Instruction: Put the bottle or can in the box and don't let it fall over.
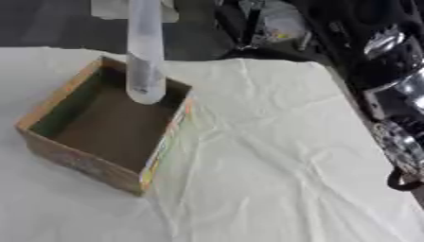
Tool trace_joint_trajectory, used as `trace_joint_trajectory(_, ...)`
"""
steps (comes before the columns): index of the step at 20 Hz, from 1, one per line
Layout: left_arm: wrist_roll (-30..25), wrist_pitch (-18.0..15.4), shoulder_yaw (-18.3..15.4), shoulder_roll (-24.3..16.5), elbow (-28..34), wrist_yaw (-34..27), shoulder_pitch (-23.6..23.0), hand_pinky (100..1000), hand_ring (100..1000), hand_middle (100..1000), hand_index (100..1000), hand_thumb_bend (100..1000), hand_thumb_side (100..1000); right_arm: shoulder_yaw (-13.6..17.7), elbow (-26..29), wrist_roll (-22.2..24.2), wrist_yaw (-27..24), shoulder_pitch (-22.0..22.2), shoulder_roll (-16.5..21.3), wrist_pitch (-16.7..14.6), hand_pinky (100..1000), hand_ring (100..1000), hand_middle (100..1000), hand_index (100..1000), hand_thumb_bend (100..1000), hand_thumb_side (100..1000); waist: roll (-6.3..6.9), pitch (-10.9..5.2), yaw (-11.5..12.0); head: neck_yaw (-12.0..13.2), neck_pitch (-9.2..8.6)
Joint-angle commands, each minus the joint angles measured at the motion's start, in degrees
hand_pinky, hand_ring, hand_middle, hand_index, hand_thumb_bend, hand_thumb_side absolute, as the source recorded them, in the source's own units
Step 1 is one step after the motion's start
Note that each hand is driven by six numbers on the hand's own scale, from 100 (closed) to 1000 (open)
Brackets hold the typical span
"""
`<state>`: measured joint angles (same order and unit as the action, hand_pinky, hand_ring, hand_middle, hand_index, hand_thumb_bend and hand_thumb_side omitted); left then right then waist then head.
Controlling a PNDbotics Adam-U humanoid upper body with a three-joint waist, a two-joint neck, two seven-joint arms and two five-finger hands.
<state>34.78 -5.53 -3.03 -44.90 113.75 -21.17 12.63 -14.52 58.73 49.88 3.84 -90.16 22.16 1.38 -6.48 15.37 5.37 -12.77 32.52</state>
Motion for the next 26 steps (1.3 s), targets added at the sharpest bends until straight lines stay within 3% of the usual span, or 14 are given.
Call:
trace_joint_trajectory(1,-0.3,0.1,-0.3,-0.9,0.8,0.0,1.0,697,810,821,792,386,809,0.3,-0.2,0.3,0.3,-1.3,-0.1,0.0,472,287,350,443,100,100,0.73,-0.75,0.0,-0.3,-0.81)
trace_joint_trajectory(13,-0.5,0.5,0.1,-0.4,0.8,-0.2,1.7,696,810,821,789,384,808,-0.2,-0.2,-0.3,-0.9,-0.7,-2.4,1.9,470,294,357,447,100,100,0.72,-0.59,0.3,-0.5,-1.16)
trace_joint_trajectory(17,-0.6,0.5,0.2,-0.1,0.8,-0.1,1.9,696,810,821,788,383,809,-0.9,-0.3,-0.3,-0.1,0.3,-2.9,1.4,485,324,382,467,100,100,0.69,-0.5,0.5,-0.6,-1.27)
trace_joint_trajectory(18,-0.6,0.6,0.2,-0.1,0.8,0.0,1.9,695,810,821,787,374,820,-1.1,-0.4,-0.3,0.1,0.6,-3.0,1.1,488,332,387,471,153,100,0.7,-0.48,0.6,-0.6,-1.32)
trace_joint_trajectory(19,-0.6,0.6,0.2,0.0,0.8,0.0,2.0,695,810,820,787,382,809,-1.4,-0.4,-0.2,0.3,0.8,-3.1,0.8,491,338,391,473,100,100,0.72,-0.47,0.7,-0.6,-1.35)
trace_joint_trajectory(26,-0.6,0.6,0.2,0.4,0.8,-0.1,2.1,694,808,818,786,382,808,-2.4,-0.3,0.0,0.2,2.3,-3.3,-0.4,538,406,424,496,100,100,0.88,-0.48,0.9,-0.5,-1.54)
